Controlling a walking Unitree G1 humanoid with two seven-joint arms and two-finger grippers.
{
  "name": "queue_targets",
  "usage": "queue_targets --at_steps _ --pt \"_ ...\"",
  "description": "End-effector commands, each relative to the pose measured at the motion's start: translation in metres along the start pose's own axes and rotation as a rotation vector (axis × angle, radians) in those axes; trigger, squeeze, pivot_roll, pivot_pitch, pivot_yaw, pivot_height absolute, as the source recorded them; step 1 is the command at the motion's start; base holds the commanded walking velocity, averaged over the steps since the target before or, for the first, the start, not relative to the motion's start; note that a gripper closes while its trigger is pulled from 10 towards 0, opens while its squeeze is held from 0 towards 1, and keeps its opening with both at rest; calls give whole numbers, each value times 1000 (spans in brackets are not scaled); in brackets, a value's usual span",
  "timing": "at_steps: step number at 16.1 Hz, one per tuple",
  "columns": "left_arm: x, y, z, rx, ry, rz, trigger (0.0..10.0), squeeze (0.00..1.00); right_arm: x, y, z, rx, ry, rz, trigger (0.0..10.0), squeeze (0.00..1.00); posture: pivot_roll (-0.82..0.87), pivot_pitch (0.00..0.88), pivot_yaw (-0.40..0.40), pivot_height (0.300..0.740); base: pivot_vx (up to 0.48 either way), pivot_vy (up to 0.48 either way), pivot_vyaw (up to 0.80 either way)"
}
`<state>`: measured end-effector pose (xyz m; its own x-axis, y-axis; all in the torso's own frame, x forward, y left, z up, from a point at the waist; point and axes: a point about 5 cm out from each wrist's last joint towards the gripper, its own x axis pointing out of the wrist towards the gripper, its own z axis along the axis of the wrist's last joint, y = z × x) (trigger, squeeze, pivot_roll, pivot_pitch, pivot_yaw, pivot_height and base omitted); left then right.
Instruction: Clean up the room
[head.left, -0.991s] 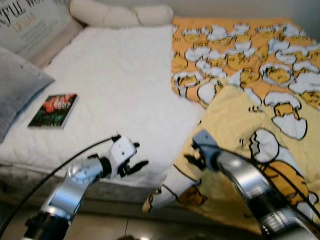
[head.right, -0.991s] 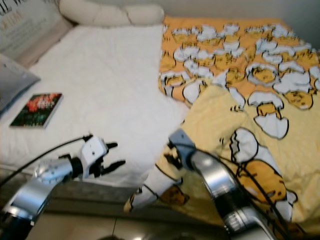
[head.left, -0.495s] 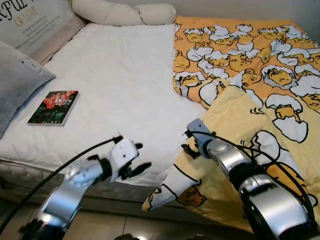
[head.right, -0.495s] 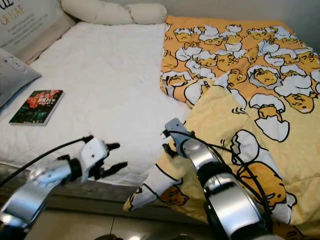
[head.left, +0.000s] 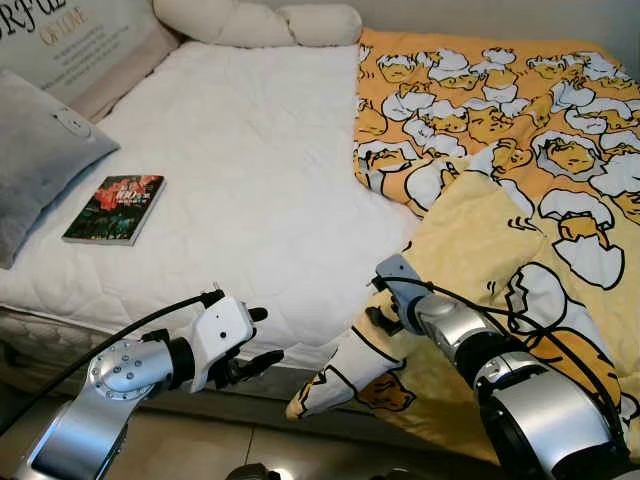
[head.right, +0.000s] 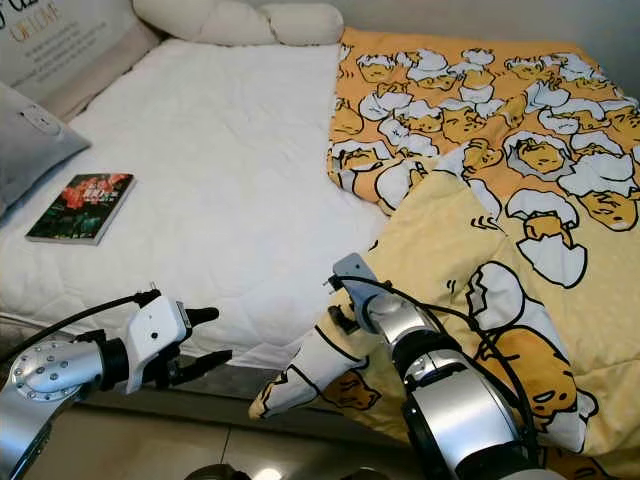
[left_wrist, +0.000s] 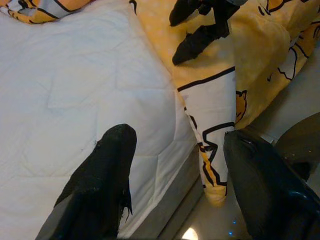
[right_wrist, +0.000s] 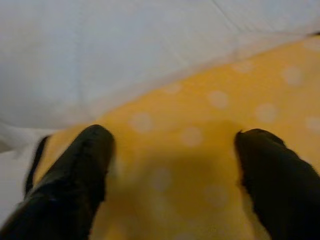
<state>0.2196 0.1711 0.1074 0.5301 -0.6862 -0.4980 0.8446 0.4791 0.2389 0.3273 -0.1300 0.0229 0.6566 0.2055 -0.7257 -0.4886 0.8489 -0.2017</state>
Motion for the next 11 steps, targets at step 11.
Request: queue_targets --at_steps 11 --pt "-12 -2 13 5 25 -22 10000 0 -1 -3 -31 96 80 -40 0 0 115 129 -1 740 0 0 0"
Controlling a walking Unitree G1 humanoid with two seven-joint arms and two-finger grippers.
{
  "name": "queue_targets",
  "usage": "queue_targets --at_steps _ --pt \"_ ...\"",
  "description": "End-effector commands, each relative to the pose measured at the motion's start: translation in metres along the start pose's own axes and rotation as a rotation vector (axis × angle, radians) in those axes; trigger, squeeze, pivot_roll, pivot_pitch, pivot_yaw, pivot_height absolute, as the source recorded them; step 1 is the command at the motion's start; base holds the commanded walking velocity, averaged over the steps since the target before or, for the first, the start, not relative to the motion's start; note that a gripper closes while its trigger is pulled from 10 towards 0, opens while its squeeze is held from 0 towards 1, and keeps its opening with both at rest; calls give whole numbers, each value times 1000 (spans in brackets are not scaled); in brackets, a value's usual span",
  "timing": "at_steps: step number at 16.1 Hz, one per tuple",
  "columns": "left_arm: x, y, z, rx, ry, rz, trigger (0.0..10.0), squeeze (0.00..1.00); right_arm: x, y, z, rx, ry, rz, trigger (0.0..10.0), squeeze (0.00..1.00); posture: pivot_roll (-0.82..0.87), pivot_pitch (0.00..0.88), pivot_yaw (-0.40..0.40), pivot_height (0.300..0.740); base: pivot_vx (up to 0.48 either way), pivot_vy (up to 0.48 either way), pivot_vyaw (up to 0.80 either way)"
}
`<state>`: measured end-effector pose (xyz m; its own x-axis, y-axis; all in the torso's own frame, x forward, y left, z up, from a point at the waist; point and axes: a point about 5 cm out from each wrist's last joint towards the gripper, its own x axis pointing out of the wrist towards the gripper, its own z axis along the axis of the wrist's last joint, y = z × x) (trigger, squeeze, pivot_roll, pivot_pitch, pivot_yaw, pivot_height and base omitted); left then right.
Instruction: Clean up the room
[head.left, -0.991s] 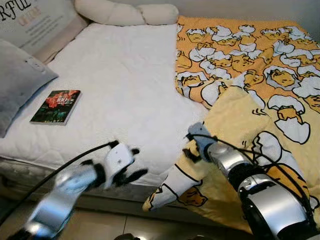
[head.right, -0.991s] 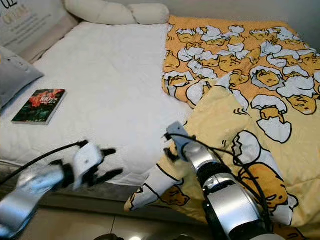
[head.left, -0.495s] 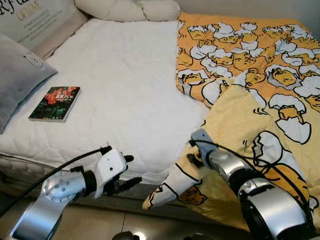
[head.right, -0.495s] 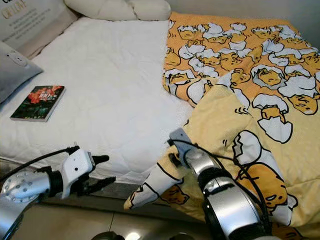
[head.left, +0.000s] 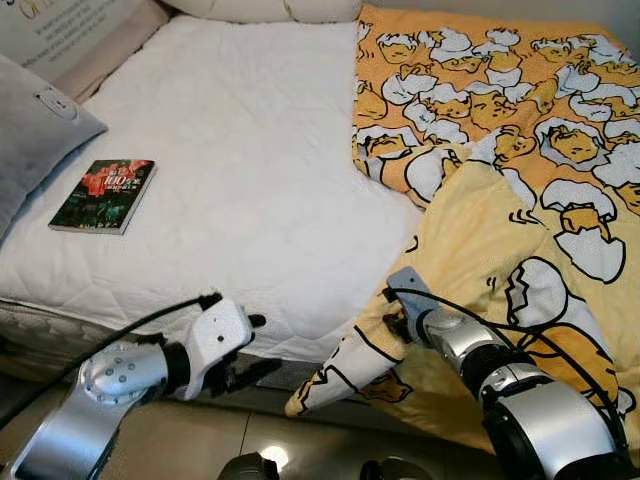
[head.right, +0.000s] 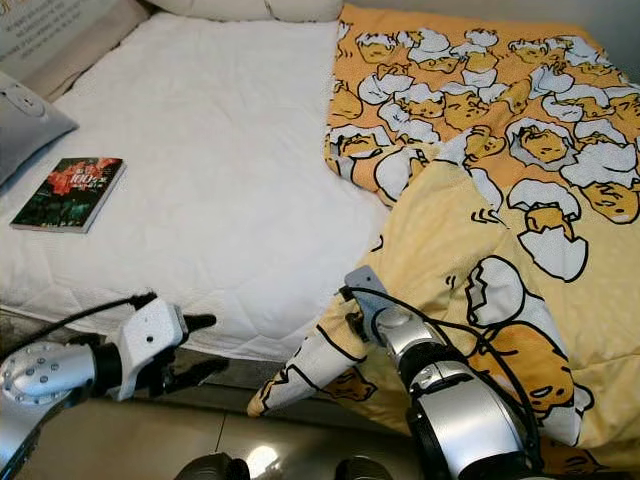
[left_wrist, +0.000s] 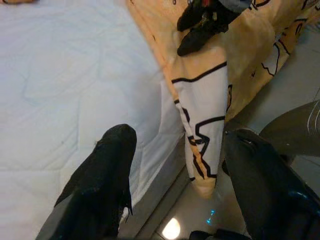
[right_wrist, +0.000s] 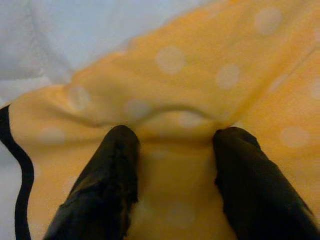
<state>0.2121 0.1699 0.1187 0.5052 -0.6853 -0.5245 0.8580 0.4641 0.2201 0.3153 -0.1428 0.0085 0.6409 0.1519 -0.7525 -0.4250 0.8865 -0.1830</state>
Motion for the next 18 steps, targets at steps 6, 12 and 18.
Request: queue_targets --at_steps 6,12,18 --pt "-6 -5 2 -1 4 -5 10000 0 -1 -6 -13 49 32 -18 0 0 106 127 -4 740 0 0 0" --pt "-5 -6 -1 -13 8 -8 10000 0 -1 -5 -15 94 28 -12 0 0 90 124 4 740 0 0 0" --pt "11 -2 -4 -24 -10 5 10000 0 -5 -19 -2 180 -65 23 0 0 26 17 3 740 0 0 0"
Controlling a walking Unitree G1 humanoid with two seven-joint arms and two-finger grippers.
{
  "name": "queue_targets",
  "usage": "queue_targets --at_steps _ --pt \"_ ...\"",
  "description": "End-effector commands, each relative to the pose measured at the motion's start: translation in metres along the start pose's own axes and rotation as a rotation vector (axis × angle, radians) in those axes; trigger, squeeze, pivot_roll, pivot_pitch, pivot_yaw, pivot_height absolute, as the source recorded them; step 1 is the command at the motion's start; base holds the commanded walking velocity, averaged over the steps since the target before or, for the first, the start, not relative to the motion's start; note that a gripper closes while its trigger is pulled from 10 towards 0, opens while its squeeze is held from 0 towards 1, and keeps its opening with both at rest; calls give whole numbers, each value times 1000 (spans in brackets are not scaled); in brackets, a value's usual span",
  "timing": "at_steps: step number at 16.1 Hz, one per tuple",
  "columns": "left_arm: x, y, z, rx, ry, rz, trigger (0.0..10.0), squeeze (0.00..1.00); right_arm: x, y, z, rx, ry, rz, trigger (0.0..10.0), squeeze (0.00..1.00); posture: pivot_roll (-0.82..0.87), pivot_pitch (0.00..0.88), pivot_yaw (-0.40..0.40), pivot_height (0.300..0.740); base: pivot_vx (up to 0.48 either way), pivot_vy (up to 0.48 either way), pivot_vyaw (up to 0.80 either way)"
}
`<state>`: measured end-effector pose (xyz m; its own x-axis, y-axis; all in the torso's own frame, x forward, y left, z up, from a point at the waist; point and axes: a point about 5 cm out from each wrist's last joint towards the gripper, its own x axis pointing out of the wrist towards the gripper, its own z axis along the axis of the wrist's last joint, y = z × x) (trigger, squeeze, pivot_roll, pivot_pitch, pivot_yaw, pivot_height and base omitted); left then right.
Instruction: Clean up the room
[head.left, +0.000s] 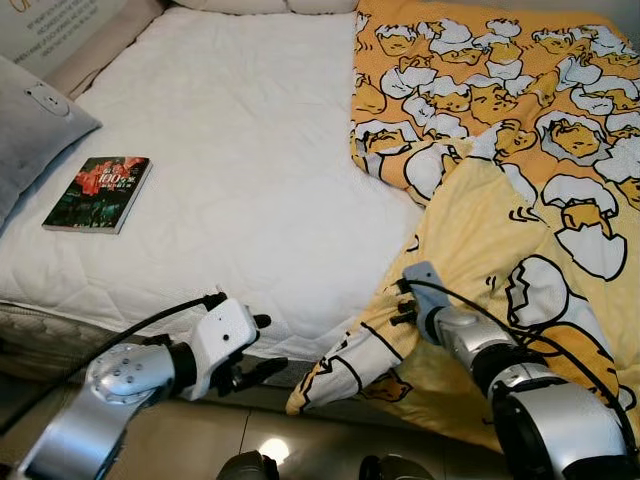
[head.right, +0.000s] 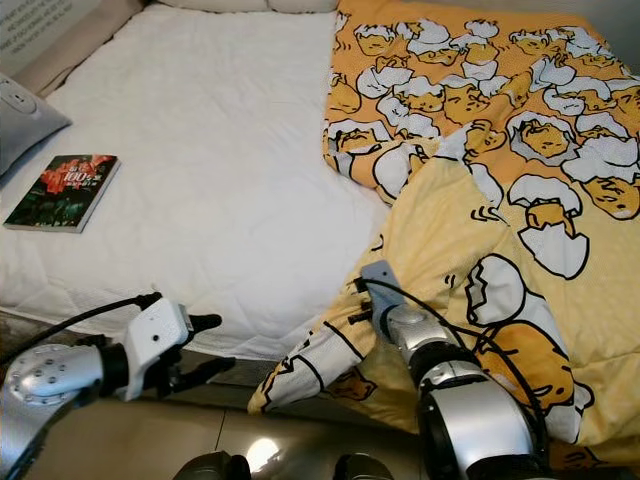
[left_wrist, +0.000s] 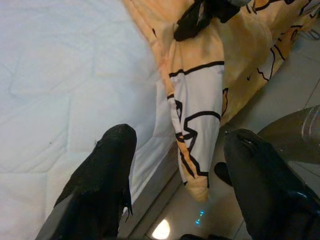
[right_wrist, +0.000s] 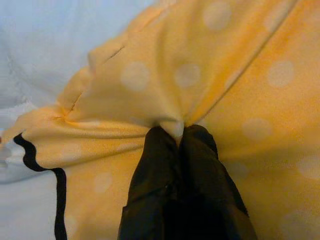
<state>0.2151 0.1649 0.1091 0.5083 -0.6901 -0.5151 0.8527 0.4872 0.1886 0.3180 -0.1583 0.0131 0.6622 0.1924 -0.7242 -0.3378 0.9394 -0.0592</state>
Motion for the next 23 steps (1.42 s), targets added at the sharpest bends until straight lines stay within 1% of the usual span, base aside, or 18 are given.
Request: queue_targets --at_steps 1,5,7,8,9,11,12,13,14,15,17,19,21,22,23 --pt "2 1 1 14 0 3 10000 0 -1 -4 2 23 -22 6 0 0 22 11 4 740 0 0 0" --pt "14 13 0 21 -19 29 10000 0 -6 -7 0 2 -36 154 0 0 -22 0 33 740 0 0 0" --pt "18 15 0 27 -27 28 10000 0 -9 -6 -2 -6 -50 263 0 0 -35 0 45 740 0 0 0" --pt "21 16 1 32 -34 25 10000 0 -14 -3 0 -5 -82 385 0 0 -38 0 50 740 0 0 0" --pt "23 17 1 36 -38 23 10000 0 -17 -1 1 -21 -101 461 0 0 -39 0 54 740 0 0 0" --pt "25 18 2 47 -44 12 10000 0 -26 2 2 -68 -124 585 0 0 -49 0 64 740 0 0 0" --pt "26 19 3 55 -46 9 10000 0 -34 6 7 -81 -151 656 0 0 -53 0 64 740 0 0 0" --pt "26 20 3 58 -47 8 10000 0 -38 8 9 -89 -163 697 0 0 -53 0 63 740 0 0 0" --pt "27 21 3 62 -50 10 10000 0 -51 19 11 -120 -175 815 0 0 -52 0 62 740 0 0 0" --pt "27 22 3 62 -51 10 10000 0 -56 24 11 -138 -176 864 0 0 -52 0 62 740 0 0 0" --pt "27 20 3 61 -54 10 10000 0 -81 43 -7 -261 -92 1055 0 0 -43 0 52 740 0 0 0" --pt "26 17 1 55 -53 0 10000 0 -100 48 -26 -380 -1 1154 0 0 -40 0 47 740 0 0 0" --pt "25 16 0 52 -50 -7 10000 0 -111 46 -38 -469 80 1180 0 0 -47 0 47 740 0 0 0" --pt "25 15 -1 52 -47 -13 10000 0 -117 44 -48 -545 139 1181 0 0 -51 0 48 740 0 0 0" --pt "26 14 0 53 -49 -18 10000 0 -119 46 -50 -547 134 1166 0 0 -51 0 49 740 0 0 0"
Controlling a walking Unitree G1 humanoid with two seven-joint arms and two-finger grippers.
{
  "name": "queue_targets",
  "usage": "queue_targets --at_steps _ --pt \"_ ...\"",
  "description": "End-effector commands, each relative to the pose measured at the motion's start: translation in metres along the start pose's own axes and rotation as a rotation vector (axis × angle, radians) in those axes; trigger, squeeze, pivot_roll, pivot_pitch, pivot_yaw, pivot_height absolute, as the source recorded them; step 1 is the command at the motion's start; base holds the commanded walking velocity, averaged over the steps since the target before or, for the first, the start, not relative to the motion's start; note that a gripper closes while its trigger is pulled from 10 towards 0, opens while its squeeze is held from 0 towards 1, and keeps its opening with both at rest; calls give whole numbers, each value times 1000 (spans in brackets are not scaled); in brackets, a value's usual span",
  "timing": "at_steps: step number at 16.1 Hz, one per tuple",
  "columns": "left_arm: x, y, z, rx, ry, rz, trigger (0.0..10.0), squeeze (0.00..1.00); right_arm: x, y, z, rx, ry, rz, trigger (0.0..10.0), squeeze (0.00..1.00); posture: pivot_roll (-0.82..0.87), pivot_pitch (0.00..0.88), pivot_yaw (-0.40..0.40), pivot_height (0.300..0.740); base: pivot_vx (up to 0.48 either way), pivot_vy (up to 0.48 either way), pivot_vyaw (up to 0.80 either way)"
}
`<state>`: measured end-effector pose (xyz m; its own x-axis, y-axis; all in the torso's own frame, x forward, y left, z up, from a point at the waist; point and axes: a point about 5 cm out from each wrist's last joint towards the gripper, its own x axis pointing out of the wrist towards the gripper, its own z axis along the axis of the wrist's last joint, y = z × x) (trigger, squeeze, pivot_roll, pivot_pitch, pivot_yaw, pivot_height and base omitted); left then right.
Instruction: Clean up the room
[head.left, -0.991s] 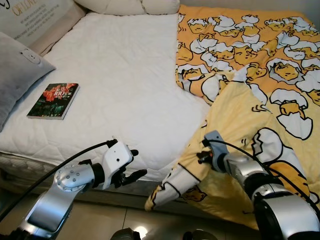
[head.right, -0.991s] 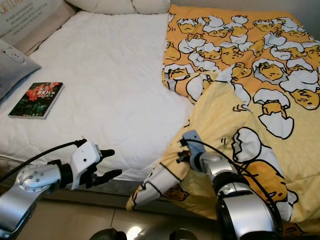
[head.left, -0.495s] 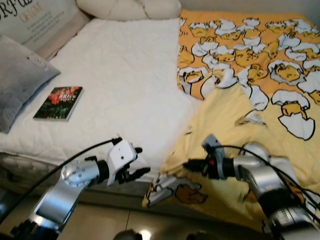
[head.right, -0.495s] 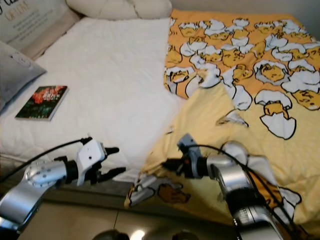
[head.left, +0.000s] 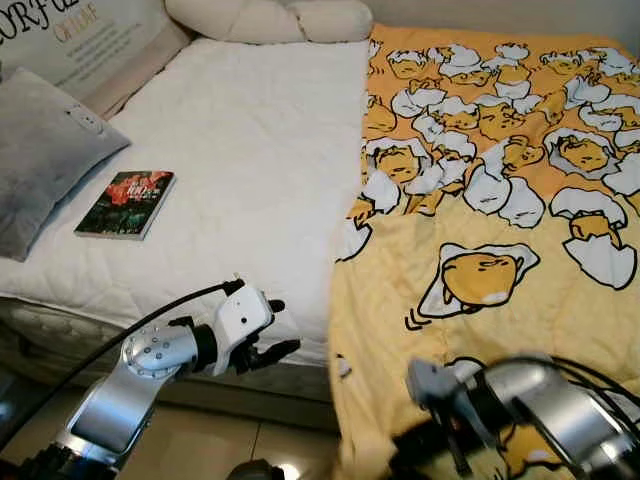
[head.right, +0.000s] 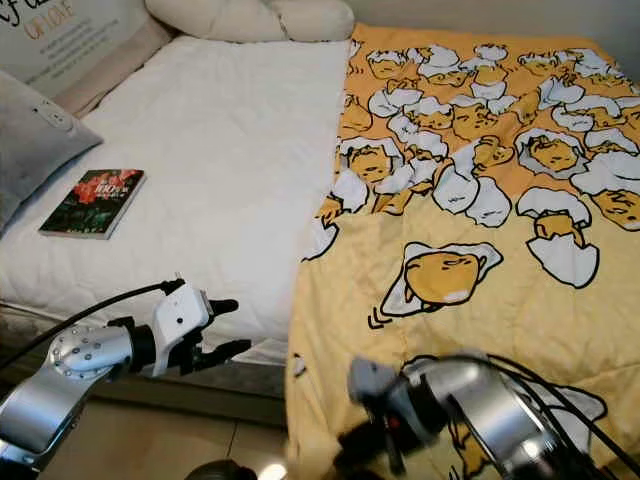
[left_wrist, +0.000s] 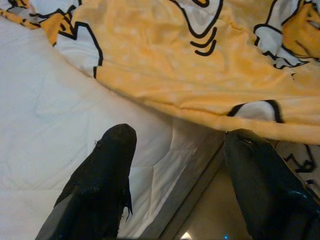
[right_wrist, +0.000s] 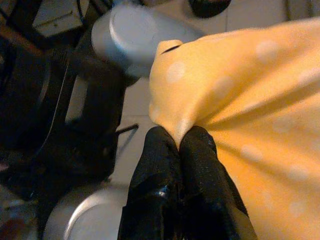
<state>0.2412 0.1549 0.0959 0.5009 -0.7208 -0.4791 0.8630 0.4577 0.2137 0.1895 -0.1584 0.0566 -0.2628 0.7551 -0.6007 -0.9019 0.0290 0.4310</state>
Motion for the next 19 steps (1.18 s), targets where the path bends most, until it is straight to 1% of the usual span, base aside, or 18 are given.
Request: queue_targets --at_steps 1,3,4,5,6,7,8,9,13,15,16,17,18,19 --pt "0 -1 3 16 -5 -9 10000 0 2 3 10 -43 -17 -4 0 0 -51 0 52 740 0 0 0" --pt "1 -1 4 18 -6 -13 10000 0 4 4 14 -40 -35 -11 0 0 -51 0 53 740 0 0 0" --pt "1 -2 4 20 -6 -17 10000 0 7 4 16 -51 -39 -30 2078 0 -52 0 56 740 0 0 0" --pt "0 -2 4 20 -6 -18 10000 0 8 4 16 -57 -38 -39 2078 0 -52 0 56 740 0 0 0" --pt "0 -1 4 22 -4 -20 10000 0 11 0 16 -77 -37 -94 10000 0 -50 0 57 740 0 0 0" --pt "-1 -1 4 24 -2 -23 10000 0 14 -8 18 -53 -69 -161 10000 1000 -49 0 58 740 0 0 0" --pt "-1 0 4 25 0 -23 10000 0 14 -10 20 -29 -79 -163 10000 1000 -48 0 59 740 0 0 0" --pt "-1 0 3 25 1 -22 10000 0 13 -11 22 -26 -81 -169 10000 1000 -48 0 60 740 0 0 0" --pt "2 1 4 27 1 -23 10000 0 14 -14 24 -42 -83 -183 10000 1000 -48 0 66 740 0 0 0" --pt "4 3 4 27 0 -20 10000 0 15 -18 22 -42 -71 -229 10000 1000 -52 0 68 740 0 0 0" --pt "8 5 6 17 -14 1 10000 0 16 -37 13 -18 -37 -446 10000 1000 -60 0 71 740 0 0 0" --pt "9 5 6 10 -22 12 10000 0 16 -45 11 8 -44 -531 10000 1000 -61 0 70 740 0 0 0" --pt "11 7 8 -10 -44 50 10000 0 12 -55 10 50 -75 -683 10000 1000 -62 0 70 740 0 0 0" --pt "13 11 9 -38 -67 105 10000 0 8 -61 10 99 -127 -784 10000 1000 -64 0 70 740 0 0 0"
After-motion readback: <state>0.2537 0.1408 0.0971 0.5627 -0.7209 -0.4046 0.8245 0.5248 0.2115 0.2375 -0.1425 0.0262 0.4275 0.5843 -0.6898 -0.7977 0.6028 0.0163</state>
